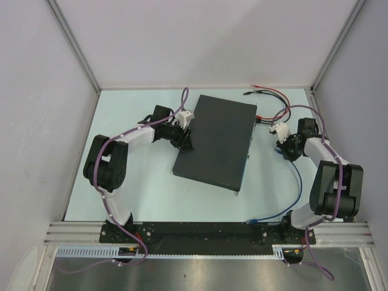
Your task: Pull the plug from the switch port
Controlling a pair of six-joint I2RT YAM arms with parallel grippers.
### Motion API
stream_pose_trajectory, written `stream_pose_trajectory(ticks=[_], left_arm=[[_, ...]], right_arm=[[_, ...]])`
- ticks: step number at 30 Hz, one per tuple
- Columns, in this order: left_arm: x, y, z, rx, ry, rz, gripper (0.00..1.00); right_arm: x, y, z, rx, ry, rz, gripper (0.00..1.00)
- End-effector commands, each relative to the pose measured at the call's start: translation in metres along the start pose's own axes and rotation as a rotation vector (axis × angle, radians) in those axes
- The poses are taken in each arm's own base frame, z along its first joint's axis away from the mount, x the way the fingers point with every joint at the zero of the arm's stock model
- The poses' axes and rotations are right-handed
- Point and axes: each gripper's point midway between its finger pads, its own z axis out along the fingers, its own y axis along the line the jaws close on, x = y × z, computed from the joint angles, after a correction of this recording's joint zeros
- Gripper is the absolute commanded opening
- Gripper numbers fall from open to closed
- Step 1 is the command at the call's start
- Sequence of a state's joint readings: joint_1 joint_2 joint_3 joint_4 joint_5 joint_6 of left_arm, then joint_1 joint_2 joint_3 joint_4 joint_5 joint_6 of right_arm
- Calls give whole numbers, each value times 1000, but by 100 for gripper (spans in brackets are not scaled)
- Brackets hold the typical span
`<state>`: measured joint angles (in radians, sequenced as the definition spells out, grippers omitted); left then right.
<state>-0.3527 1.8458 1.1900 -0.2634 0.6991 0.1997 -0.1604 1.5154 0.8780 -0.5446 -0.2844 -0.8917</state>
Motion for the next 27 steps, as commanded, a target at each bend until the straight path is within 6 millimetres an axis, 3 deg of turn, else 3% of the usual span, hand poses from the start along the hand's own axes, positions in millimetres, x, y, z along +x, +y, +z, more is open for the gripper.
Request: stream_pose_trajectory(ticks=[1, 6, 14, 16, 18, 19, 22, 23, 25, 26, 27], left_arm=[[-4, -5, 1, 42, -10, 0, 47], [-9, -5, 0, 49, -12, 7, 47], [-20, -5, -6, 43, -33, 19, 47], [-23, -5, -8, 38, -37, 21, 47], [-24, -5, -11, 36, -38, 32, 47], [-24, -4, -13, 33, -37, 33, 47], [-24, -2, -16, 26, -25, 38, 47], [-25, 0, -18, 17, -27, 40, 47], [-33, 3, -29, -10, -55, 31, 47], [-34, 4, -32, -20, -68, 3, 47], [-43, 4, -40, -37, -97, 8, 48]], right_arm=[[-43, -70, -25, 235, -71, -85, 0], [-62, -113, -31, 305, -76, -136, 0], [-63, -148, -20, 406, -17, -88, 0], [-72, -152, -26, 447, -32, -67, 12], [-85, -147, -28, 457, -62, -57, 26], [-90, -146, -32, 468, -77, -42, 45], [-113, -136, -39, 470, -166, 43, 64], [-122, -130, -42, 441, -202, 69, 65], [-147, -94, -45, 288, -312, 171, 65], [-147, -72, -42, 196, -313, 214, 63], [-161, -39, -36, 46, -354, 234, 54]])
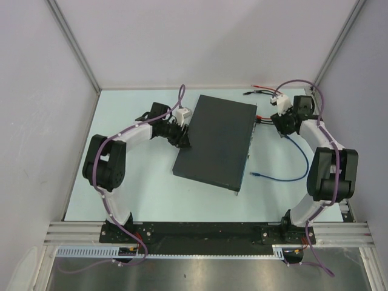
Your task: Pull the plug from the switch port
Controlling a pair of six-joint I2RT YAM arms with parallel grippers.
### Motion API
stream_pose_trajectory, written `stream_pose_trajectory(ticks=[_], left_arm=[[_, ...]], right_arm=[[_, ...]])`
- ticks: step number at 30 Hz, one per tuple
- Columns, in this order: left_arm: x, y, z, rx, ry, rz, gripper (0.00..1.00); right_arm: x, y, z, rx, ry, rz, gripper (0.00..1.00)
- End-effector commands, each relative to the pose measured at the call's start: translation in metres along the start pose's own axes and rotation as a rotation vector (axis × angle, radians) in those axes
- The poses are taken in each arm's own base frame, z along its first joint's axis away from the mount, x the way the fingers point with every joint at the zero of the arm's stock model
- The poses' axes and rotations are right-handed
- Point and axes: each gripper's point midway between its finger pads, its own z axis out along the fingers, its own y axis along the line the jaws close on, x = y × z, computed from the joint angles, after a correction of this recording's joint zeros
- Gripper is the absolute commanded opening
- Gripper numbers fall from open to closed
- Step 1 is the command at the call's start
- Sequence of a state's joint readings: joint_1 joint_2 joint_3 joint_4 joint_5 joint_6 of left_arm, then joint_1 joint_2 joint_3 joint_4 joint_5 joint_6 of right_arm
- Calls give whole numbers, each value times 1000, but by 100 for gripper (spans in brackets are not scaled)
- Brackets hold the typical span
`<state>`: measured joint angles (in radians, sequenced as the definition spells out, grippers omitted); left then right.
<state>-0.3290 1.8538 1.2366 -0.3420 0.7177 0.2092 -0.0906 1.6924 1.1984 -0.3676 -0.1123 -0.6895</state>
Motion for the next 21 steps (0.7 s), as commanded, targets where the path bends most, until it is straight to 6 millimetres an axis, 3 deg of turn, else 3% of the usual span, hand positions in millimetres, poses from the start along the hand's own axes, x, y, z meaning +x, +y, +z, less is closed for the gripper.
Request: stream_pose_trajectory(ticks=[1, 2, 3, 4, 7, 8, 13, 19, 21], left_arm=[[-41, 4, -37, -57, -125, 24, 49], [-43, 5, -40, -66, -132, 13, 50], [-43, 5, -43, -69, -133, 8, 51], [-44, 8, -48, -81, -141, 6, 51], [-42, 13, -53, -93, -142, -7, 44], [-41, 15, -53, -96, -140, -14, 43], [-41, 16, -55, -103, -160, -15, 36], [-33, 18, -55, -127, -163, -7, 45], [-31, 18, -56, -133, -158, 0, 45]], right_arm=[[-58, 78, -39, -332, -174, 204, 46], [-51, 101, -42, -405, -147, 192, 38], [-53, 132, -45, -479, -154, 102, 24], [-36, 155, -44, -539, -123, 58, 20], [-11, 200, -59, -731, -108, -152, 4], [7, 213, -65, -799, -60, -176, 0], [46, 233, -71, -913, 51, -322, 0], [49, 258, -64, -983, 47, -424, 0], [44, 278, -66, -1029, 21, -477, 0]])
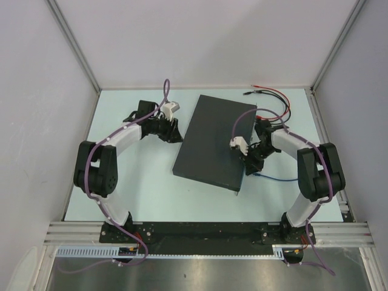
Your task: Pull the plug from the switch port
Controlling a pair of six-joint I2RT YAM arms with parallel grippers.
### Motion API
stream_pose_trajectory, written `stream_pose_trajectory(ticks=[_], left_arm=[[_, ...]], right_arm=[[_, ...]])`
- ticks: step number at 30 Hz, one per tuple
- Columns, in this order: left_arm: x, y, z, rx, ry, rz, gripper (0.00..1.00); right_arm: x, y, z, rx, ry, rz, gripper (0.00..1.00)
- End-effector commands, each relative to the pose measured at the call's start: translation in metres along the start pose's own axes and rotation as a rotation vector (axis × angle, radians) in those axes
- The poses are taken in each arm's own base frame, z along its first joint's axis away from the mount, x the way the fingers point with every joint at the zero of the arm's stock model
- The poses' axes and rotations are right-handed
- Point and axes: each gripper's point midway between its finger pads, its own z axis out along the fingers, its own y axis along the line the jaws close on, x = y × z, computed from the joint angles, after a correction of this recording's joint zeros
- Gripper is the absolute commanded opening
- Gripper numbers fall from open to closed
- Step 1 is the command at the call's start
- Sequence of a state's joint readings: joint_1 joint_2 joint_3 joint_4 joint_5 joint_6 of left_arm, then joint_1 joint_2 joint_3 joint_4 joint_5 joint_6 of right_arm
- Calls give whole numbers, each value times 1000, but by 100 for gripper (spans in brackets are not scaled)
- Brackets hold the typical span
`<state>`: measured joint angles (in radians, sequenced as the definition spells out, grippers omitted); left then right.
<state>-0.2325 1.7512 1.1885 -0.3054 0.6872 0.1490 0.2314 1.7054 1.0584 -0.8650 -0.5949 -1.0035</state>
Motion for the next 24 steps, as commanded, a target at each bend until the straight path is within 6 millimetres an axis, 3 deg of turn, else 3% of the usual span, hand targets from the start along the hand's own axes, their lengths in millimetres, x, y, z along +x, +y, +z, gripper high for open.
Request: stream_pose_trajectory(ticks=[1, 2, 6, 9, 11, 17, 18, 19, 21, 22, 24], left_arm=[[-15, -5, -13, -19, -53, 61, 45], [-15, -5, -15, -22, -55, 64, 45], [-8, -8, -19, -24, -47, 64, 46], [-4, -11, -23, -27, -44, 75, 46], [-3, -12, -25, -26, -40, 81, 46], [-3, -15, -26, -13, -39, 98, 46], [-6, -13, -26, -21, -42, 93, 46], [-5, -11, -23, -23, -37, 81, 47], [-8, -8, -21, -29, -44, 60, 47], [-6, -3, -19, -48, -39, 47, 48], [-10, 5, -18, -81, -41, 15, 50]], right_arm=[[-23, 21, 23, -93, -17, -169, 0], [-30, 31, 34, -120, -5, -212, 0], [-55, 31, 60, -132, -28, -290, 0], [-82, 28, 70, -125, -55, -313, 0], [-83, 24, 70, -117, -29, -305, 1], [-98, 23, 7, -42, -147, -134, 5], [-98, 17, -5, -14, -177, -30, 9], [-106, 15, -21, 26, -225, 26, 22], [-124, -9, -44, 118, -342, 145, 35], [-124, -22, -59, 142, -408, 354, 46], [-135, -41, -71, 151, -505, 474, 54]])
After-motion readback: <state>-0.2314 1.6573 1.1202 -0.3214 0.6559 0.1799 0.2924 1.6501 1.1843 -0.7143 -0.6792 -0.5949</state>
